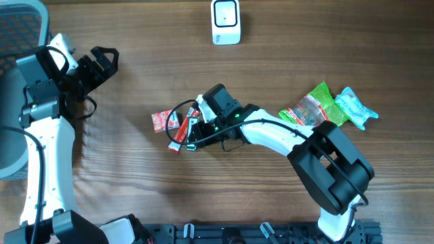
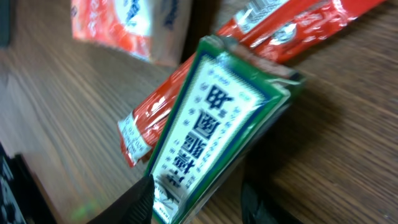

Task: Scan the item barcode
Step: 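Reach the right gripper to the green box and grasp it, then lift the green box with the right gripper and turn it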

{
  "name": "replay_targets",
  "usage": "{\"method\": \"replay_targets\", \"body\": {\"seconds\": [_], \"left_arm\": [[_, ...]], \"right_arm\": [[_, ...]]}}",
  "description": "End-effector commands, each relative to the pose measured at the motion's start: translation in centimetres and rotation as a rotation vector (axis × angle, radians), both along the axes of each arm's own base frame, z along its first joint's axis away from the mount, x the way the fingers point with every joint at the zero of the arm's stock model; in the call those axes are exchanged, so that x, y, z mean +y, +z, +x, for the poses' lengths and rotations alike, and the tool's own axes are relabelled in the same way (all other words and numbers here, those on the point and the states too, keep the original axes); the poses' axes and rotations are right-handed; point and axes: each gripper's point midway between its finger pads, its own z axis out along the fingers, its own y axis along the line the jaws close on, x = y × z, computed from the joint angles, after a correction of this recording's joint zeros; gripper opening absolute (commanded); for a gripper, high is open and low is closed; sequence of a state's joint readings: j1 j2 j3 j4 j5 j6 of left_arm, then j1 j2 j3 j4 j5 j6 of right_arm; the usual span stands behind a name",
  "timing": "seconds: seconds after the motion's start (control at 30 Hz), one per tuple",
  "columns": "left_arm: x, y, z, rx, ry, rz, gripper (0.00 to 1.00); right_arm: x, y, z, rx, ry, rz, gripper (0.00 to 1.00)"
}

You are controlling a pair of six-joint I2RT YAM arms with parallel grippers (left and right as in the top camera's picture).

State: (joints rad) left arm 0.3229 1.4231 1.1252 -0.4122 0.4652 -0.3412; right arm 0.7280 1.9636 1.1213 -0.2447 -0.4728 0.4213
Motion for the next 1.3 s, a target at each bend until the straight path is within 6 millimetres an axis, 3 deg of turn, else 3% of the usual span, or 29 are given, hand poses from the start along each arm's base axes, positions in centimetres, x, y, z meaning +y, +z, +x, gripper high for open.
{"method": "replay_targets", "body": {"seconds": [0.0,0.07,0.17,0.37,0.5,0.57,0.67,0.77,0.83,0.97,1.03,1.13,1.27], "left_arm": [[0.1,0.2,0.1,-0.011,-0.014,0.017,1.0],[0.1,0.2,0.1,-0.011,-0.014,0.017,1.0],[0.1,0.2,0.1,-0.011,-0.014,0.017,1.0],[0.1,0.2,0.1,-0.011,-0.014,0.017,1.0],[0.1,0.2,0.1,-0.011,-0.014,0.017,1.0],[0.1,0.2,0.1,-0.011,-0.014,0.017,1.0],[0.1,0.2,0.1,-0.011,-0.014,0.017,1.0],[0.1,0.2,0.1,-0.011,-0.014,0.017,1.0],[0.1,0.2,0.1,-0.011,-0.014,0.017,1.0],[0.1,0.2,0.1,-0.011,-0.014,0.017,1.0],[0.1,0.2,0.1,-0.011,-0.014,0.017,1.0],[0.1,0.2,0.1,-0.011,-0.014,0.017,1.0],[0.1,0.2,0.1,-0.011,-0.014,0.017,1.0]], "right_arm": [[-0.6,-0.8,1.3,0.007,-0.128,-0.045,0.48],[-1.1,-1.1,1.9,0.034,-0.238,-0.072,0.45],[-0.3,-0.9,1.7,0.047,-0.259,-0.056,0.42],[-0.1,-1.5,1.6,-0.089,-0.293,-0.156,0.5],[0.1,-1.3,1.9,-0.125,-0.306,-0.172,0.38],[0.3,-0.7,2.0,-0.133,-0.304,-0.162,0.34],[-0.3,2.0,3.0,-0.227,-0.308,-0.165,0.31],[-3.2,5.2,4.0,-0.378,-0.311,-0.267,0.25],[-5.0,5.8,4.2,-0.457,-0.257,-0.364,0.25],[-10.7,4.6,3.4,-0.518,-0.152,-0.683,0.25],[-12.3,4.5,3.5,-0.534,-0.161,-0.758,0.26],[-12.7,3.8,3.0,-0.52,-0.155,-0.768,0.34],[-12.6,3.8,3.0,-0.52,-0.154,-0.765,0.67]]}}
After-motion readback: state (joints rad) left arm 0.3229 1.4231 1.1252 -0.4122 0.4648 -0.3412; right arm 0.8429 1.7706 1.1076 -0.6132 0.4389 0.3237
